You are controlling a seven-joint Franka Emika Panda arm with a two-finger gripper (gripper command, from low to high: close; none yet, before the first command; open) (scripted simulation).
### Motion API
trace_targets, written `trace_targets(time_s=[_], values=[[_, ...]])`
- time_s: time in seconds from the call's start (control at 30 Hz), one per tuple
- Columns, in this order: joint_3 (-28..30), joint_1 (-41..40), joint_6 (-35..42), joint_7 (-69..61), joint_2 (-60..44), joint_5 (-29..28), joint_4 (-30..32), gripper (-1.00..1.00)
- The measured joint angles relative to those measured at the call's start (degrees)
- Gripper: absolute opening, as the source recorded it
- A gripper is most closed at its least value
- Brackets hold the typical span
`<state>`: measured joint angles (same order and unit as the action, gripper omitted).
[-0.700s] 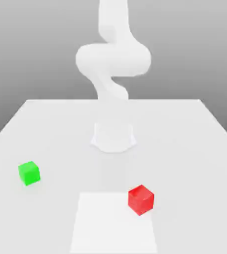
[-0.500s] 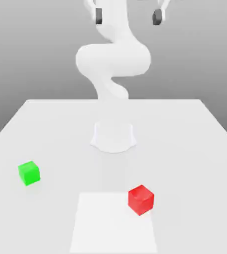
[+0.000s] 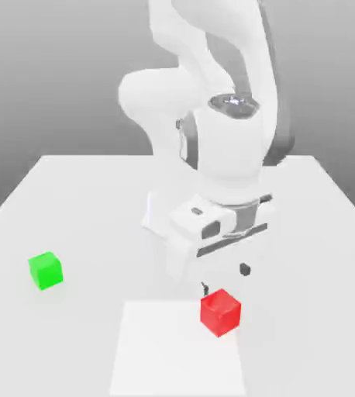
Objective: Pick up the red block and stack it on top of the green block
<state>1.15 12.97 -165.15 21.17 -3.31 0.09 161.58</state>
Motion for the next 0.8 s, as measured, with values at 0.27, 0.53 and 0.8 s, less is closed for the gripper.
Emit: trace_targets(time_s=[0.27, 0.53, 0.8], values=[[-0.76, -0.62, -7.95, -0.36, -9.36, 0.44, -1.15, -1.00], [-0.56, -0.55, -1.69, 0.04, -2.06, -0.18, -0.13, -1.00], [5.59, -7.60, 6.90, -9.38, 8.54, -4.02, 1.14, -1.00]])
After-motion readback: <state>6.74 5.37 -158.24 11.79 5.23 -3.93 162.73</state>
